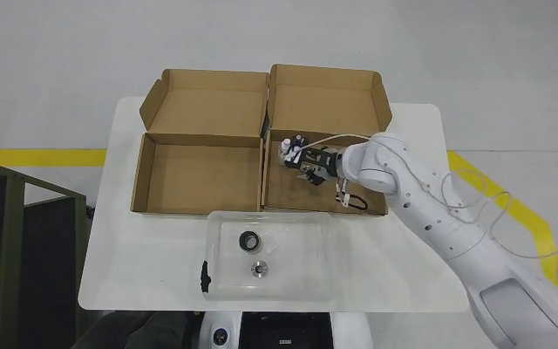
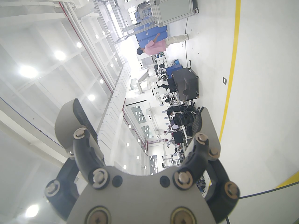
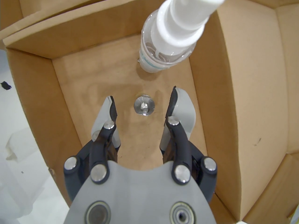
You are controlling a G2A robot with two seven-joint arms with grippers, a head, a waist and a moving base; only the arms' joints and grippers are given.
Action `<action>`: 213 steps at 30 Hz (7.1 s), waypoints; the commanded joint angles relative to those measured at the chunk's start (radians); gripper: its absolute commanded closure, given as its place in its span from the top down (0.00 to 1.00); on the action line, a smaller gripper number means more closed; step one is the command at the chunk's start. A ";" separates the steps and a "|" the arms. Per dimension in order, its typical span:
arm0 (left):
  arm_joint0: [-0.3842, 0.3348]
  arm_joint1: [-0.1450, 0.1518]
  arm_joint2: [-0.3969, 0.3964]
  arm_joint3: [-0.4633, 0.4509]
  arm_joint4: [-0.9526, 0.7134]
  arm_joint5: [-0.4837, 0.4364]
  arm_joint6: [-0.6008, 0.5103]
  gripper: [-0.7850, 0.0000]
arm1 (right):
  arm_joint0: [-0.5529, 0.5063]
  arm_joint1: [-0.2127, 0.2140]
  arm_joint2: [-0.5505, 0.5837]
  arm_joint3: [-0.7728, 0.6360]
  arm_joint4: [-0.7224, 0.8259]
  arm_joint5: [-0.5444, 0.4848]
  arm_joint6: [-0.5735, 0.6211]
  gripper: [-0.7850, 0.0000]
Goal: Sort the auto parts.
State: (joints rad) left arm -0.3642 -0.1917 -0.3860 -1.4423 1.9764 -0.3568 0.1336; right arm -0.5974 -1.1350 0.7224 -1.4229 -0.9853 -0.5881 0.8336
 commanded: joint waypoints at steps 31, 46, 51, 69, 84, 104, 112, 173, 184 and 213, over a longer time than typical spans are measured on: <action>0.000 0.000 0.000 0.000 0.000 0.000 0.000 1.00 | -0.385 0.092 0.150 -0.614 -0.049 -0.061 -0.019 0.66; 0.000 0.000 0.000 0.000 0.000 0.000 0.000 1.00 | -0.279 0.027 -0.065 -0.549 -0.112 -0.071 -0.074 0.66; 0.000 0.000 0.000 0.000 0.000 0.000 0.000 1.00 | -0.249 0.003 -0.115 -0.518 -0.133 -0.055 -0.082 0.66; 0.000 0.000 0.000 0.000 0.000 0.000 0.000 1.00 | -0.220 -0.054 -0.203 -0.399 -0.201 -0.029 -0.108 0.72; 0.000 0.000 0.000 0.000 0.000 0.000 0.000 1.00 | -0.225 -0.076 -0.207 -0.313 -0.242 -0.039 -0.139 0.76; 0.000 0.000 0.000 0.000 0.000 0.000 0.000 1.00 | -0.224 -0.110 -0.216 -0.207 -0.291 -0.061 -0.218 0.65; 0.000 0.000 0.000 0.000 0.000 0.000 0.000 1.00 | -0.223 -0.122 -0.210 -0.193 -0.279 -0.082 -0.231 0.04; 0.000 0.000 0.000 0.000 0.000 0.000 0.000 1.00 | -0.210 -0.111 0.005 -0.355 -0.209 -0.159 -0.367 0.00; 0.000 0.000 0.000 0.000 0.000 0.000 0.000 1.00 | -0.099 -0.155 -0.032 -0.224 -0.190 -0.084 -0.389 0.00; 0.000 0.000 0.000 0.000 0.000 0.000 0.000 1.00 | 0.123 -0.325 -0.200 0.199 -0.161 0.090 -0.363 0.00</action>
State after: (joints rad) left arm -0.3642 -0.1917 -0.3860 -1.4423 1.9764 -0.3568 0.1336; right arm -0.4779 -1.4558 0.5268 -1.2338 -1.1446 -0.5010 0.4712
